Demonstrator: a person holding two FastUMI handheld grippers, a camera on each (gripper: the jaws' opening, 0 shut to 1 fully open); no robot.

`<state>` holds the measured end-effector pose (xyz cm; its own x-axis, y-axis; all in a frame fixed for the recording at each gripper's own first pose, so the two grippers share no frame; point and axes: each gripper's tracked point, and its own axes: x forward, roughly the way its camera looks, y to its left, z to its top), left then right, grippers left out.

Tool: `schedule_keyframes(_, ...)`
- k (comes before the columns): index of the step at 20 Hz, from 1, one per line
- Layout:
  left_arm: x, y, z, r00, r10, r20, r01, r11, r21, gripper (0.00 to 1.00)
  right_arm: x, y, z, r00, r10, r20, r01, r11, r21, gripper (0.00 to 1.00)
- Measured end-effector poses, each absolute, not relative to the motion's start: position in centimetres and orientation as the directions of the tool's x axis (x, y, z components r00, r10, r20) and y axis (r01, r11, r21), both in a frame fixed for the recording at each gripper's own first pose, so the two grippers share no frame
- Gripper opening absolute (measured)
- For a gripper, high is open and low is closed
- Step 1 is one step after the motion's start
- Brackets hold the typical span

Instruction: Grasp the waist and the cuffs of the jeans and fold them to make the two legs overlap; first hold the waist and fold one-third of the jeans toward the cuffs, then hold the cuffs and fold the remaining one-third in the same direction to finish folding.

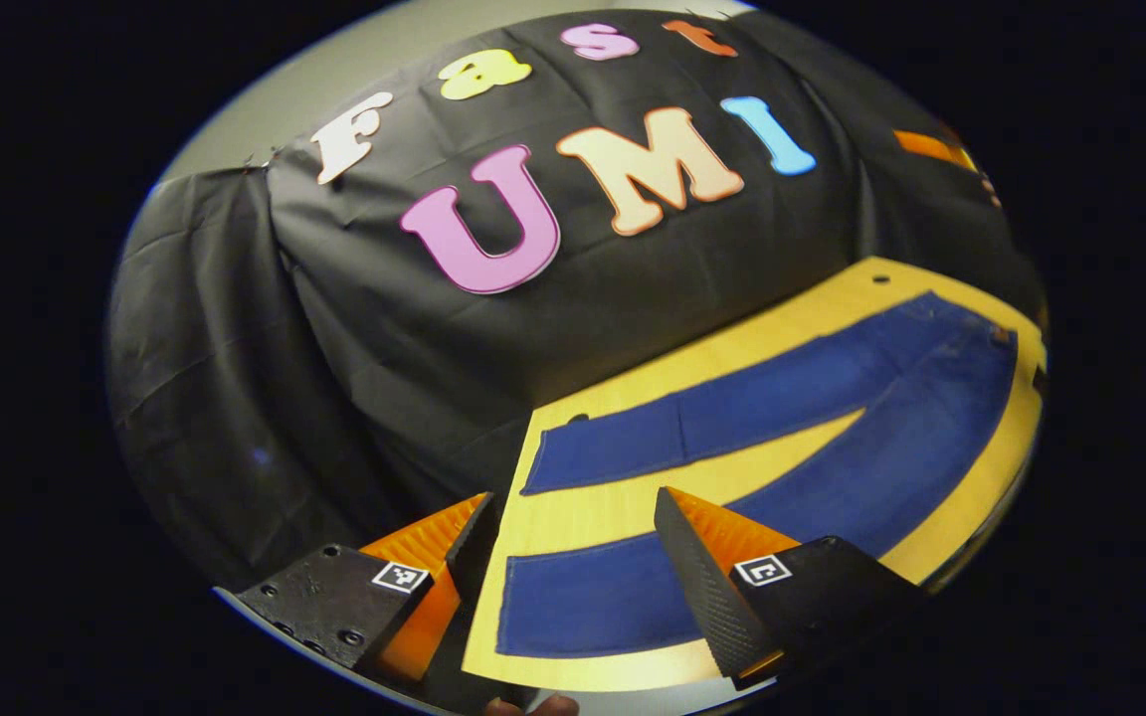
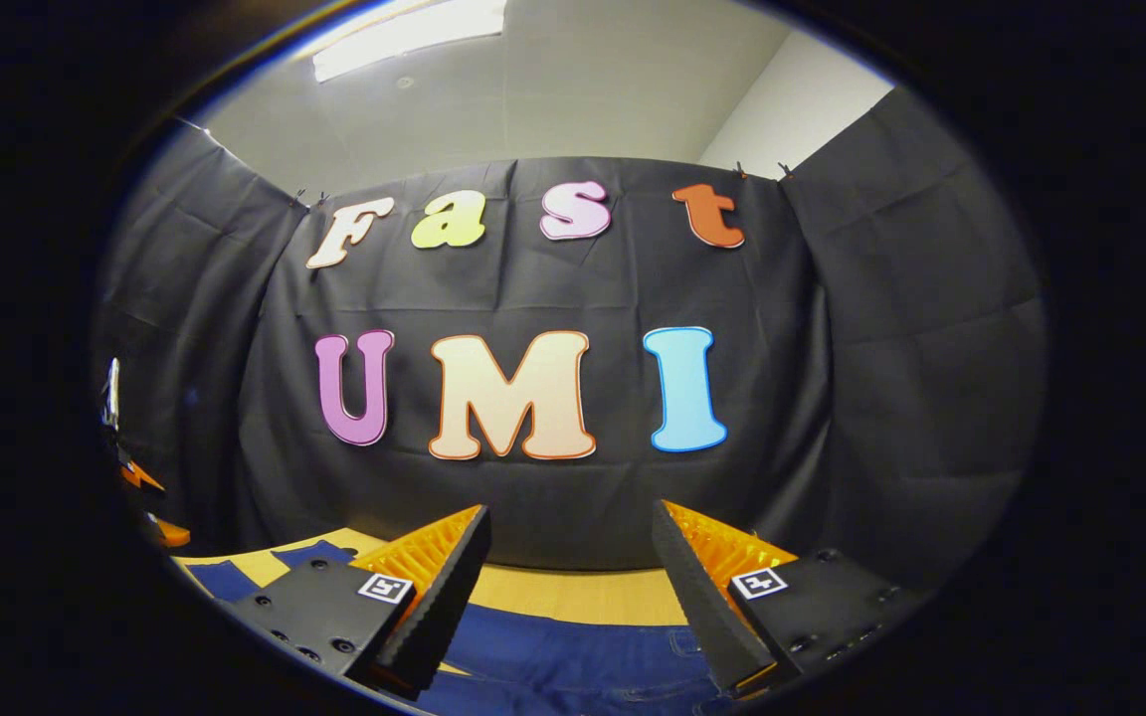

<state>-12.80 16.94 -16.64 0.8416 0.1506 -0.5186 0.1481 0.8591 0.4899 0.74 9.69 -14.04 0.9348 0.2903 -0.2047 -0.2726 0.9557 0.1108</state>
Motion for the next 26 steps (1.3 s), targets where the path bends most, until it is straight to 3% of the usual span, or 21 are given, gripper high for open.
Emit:
schedule_keyframes(4,-15.3,18.7,-20.4,0.77,0.142,-0.623,0.262,0.819,0.511,0.95,1.4,11.9,-15.4,0.923,0.312,-0.226,-0.293,0.949,0.115,1.0)
schedule_keyframes(12,-20.8,20.1,-29.5,0.605,0.139,-0.784,0.552,0.637,0.539,0.96,2.5,11.5,-17.5,0.916,0.292,-0.274,-0.259,0.954,0.15,1.0)
schedule_keyframes(19,-22.8,20.8,-34.4,0.498,0.148,-0.854,0.758,0.405,0.512,1.0,3.5,8.1,-17.8,0.932,0.214,-0.293,-0.18,0.974,0.14,0.99)
schedule_keyframes(20,-23.0,21.0,-35.1,0.482,0.151,-0.863,0.778,0.38,0.501,0.89,3.6,7.7,-17.6,0.937,0.198,-0.289,-0.164,0.977,0.137,0.98)
schedule_keyframes(21,-23.1,21.3,-35.8,0.473,0.152,-0.868,0.793,0.356,0.495,0.96,3.7,7.3,-17.8,0.94,0.187,-0.287,-0.154,0.979,0.134,0.99)
schedule_keyframes(22,-23.2,21.6,-36.3,0.464,0.16,-0.871,0.805,0.334,0.49,0.96,3.8,7.2,-17.8,0.941,0.181,-0.285,-0.148,0.98,0.132,0.99)
schedule_keyframes(26,-23.1,21.8,-37.2,0.444,0.176,-0.879,0.832,0.283,0.477,0.92,3.9,6.5,-17.4,0.948,0.151,-0.279,-0.126,0.986,0.107,0.99)
